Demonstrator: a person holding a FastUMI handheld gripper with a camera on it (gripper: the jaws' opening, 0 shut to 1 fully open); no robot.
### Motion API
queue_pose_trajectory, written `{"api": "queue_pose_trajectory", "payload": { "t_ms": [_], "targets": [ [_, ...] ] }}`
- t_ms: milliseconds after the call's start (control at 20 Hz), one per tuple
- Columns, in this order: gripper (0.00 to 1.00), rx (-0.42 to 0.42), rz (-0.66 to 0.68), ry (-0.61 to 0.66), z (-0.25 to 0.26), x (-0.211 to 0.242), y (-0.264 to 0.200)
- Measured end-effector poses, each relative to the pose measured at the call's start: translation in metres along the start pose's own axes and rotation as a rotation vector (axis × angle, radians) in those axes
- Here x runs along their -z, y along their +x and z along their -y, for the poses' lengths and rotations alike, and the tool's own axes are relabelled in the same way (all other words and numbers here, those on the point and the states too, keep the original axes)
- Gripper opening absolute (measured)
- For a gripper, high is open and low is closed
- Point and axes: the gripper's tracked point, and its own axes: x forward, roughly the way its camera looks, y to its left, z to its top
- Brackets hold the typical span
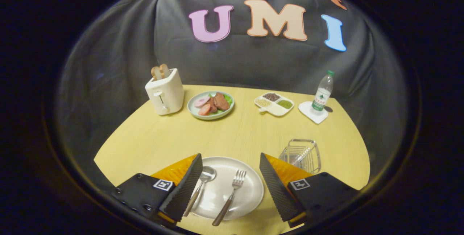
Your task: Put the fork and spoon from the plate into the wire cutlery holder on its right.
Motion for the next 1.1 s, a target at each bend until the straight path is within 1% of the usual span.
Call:
{"api": "queue_pose_trajectory", "payload": {
  "t_ms": [250, 500, 750, 900, 1100],
  "targets": [
    [1.0, -0.005, -0.116, -0.02, -0.004, 0.04, 0.013],
    [1.0, -0.008, -0.244, 0.007, -0.002, 0.075, 0.028],
    [1.0, 0.0, -0.353, -0.011, 0.004, 0.107, 0.04],
    [0.82, 0.002, -0.416, -0.027, 0.005, 0.126, 0.049],
    [0.58, 0.008, -0.487, -0.055, 0.006, 0.141, 0.046]
  ]
}}
